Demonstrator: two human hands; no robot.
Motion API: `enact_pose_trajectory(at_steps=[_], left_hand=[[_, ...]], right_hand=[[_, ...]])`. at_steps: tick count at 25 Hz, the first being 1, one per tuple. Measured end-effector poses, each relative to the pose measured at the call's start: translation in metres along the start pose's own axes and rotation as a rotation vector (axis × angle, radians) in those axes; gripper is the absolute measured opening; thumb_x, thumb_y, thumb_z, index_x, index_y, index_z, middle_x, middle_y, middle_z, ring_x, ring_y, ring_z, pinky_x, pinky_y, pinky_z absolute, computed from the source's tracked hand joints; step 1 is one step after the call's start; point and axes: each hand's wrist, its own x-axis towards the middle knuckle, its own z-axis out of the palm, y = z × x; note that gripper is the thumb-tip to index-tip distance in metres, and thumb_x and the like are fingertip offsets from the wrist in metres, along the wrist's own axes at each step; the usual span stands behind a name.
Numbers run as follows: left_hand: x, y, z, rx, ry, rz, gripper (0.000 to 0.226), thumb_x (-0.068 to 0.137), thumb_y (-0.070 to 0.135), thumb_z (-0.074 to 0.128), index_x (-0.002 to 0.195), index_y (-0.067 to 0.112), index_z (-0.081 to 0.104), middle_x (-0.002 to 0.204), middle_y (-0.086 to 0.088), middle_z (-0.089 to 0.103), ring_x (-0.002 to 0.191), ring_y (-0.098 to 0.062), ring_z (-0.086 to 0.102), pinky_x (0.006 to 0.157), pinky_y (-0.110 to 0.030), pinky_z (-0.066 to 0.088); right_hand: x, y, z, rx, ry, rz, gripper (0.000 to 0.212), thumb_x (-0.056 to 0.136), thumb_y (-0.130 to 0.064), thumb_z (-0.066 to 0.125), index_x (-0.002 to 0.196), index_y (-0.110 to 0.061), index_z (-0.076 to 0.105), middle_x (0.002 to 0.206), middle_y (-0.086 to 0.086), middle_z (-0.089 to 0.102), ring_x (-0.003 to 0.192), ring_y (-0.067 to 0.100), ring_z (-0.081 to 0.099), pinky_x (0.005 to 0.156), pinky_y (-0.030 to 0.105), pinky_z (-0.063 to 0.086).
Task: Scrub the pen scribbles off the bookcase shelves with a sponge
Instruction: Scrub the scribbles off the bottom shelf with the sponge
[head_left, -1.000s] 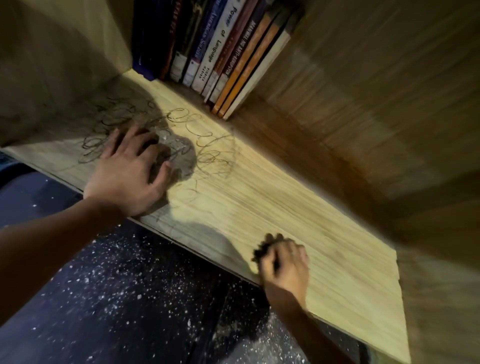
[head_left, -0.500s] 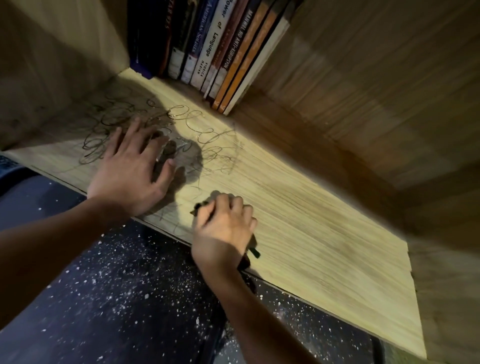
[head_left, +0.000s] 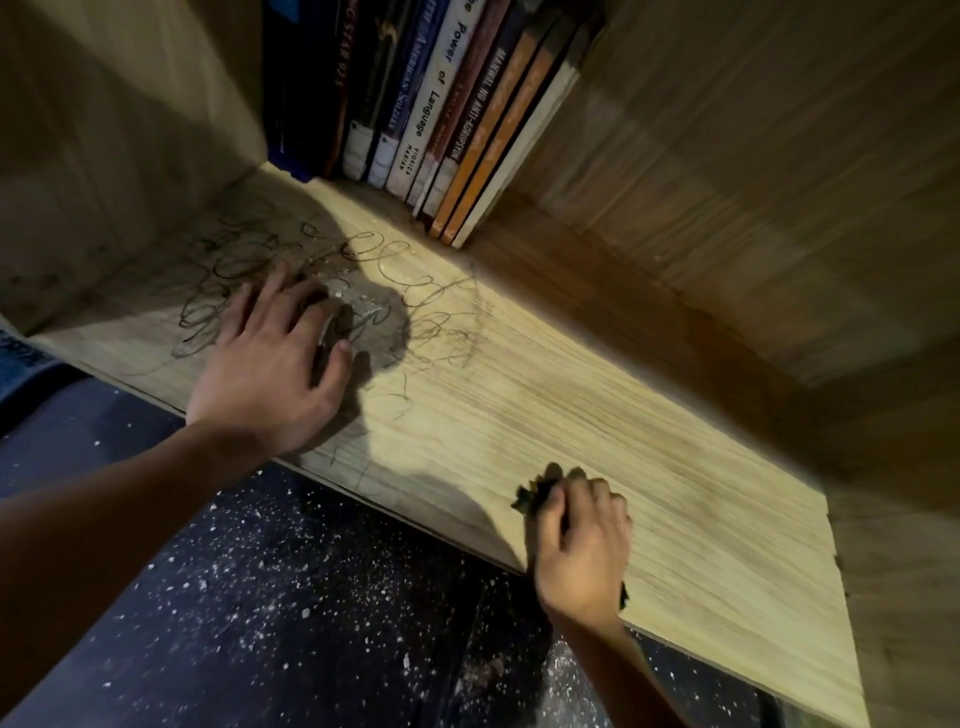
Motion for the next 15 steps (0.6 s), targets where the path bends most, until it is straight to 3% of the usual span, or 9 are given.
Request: enact_pose_trajectory(at_steps=[4,8,9,10,13,14,15], left_hand=[[0.002,0.0,0.001,-0.003,-0.008,-0.008,0.07,0.092,0.055,0.016,0.142,0.014,0.041,0.155,-0.008,0.031,0.149,-0.018,0.002,0.121,-0.045,0.004],[0.003,0.001,0.001,0.013,-0.016,-0.031,0.068,0.094,0.052,0.013,0.145,0.014,0.038,0.157,-0.007,0.026,0.149,-0.016,-0.001,0.121,-0.042,0.0],[0.003,0.001,0.001,0.02,-0.026,-0.035,0.068,0.094,0.052,0.012,0.146,0.015,0.036,0.159,-0.008,0.022,0.149,-0.017,-0.003,0.121,-0.041,-0.001],[0.004,0.001,0.001,0.028,-0.038,-0.04,0.068,0.094,0.052,0.011,0.147,0.015,0.034,0.16,-0.008,0.018,0.149,-0.017,-0.005,0.121,-0.041,-0.002],[0.005,0.001,0.004,0.051,-0.035,-0.057,0.068,0.094,0.053,0.011,0.146,0.016,0.034,0.16,-0.009,0.015,0.149,-0.018,-0.005,0.121,-0.041,-0.002],[0.005,0.0,0.005,0.052,-0.023,-0.061,0.068,0.094,0.052,0.01,0.145,0.015,0.036,0.16,-0.01,0.017,0.149,-0.019,-0.004,0.121,-0.041,-0.002],[0.005,0.0,0.005,0.055,-0.019,-0.063,0.07,0.093,0.053,0.009,0.145,0.015,0.037,0.16,-0.01,0.018,0.149,-0.019,-0.003,0.121,-0.041,-0.001]], right_hand=[[0.032,0.03,-0.001,-0.122,0.003,-0.022,0.035,0.092,-0.037,0.027,0.088,-0.015,0.055,0.081,0.001,0.052,0.078,0.026,0.048,0.068,0.036,0.036],[0.1,0.008,0.014,-0.22,0.055,0.466,0.035,0.097,-0.033,0.032,0.105,-0.01,0.057,0.11,0.018,0.059,0.106,0.037,0.049,0.089,0.045,0.035],[0.109,-0.011,0.021,-0.235,0.031,0.416,0.033,0.097,-0.034,0.033,0.108,-0.012,0.056,0.112,0.015,0.057,0.107,0.035,0.048,0.091,0.043,0.034],[0.113,-0.034,0.025,-0.21,-0.025,0.245,0.031,0.097,-0.036,0.034,0.108,-0.015,0.055,0.109,0.009,0.056,0.104,0.03,0.047,0.088,0.04,0.033],[0.12,-0.075,0.029,-0.024,-0.306,-0.483,0.024,0.092,-0.045,0.034,0.091,-0.026,0.048,0.088,-0.006,0.043,0.086,0.014,0.036,0.074,0.031,0.024],[0.133,-0.073,0.032,0.014,-0.337,-0.583,0.023,0.088,-0.047,0.032,0.085,-0.028,0.045,0.084,-0.007,0.042,0.084,0.014,0.036,0.073,0.031,0.024],[0.15,-0.066,0.038,0.044,-0.31,-0.552,0.024,0.086,-0.048,0.031,0.082,-0.029,0.044,0.083,-0.007,0.044,0.083,0.015,0.041,0.071,0.032,0.027]])
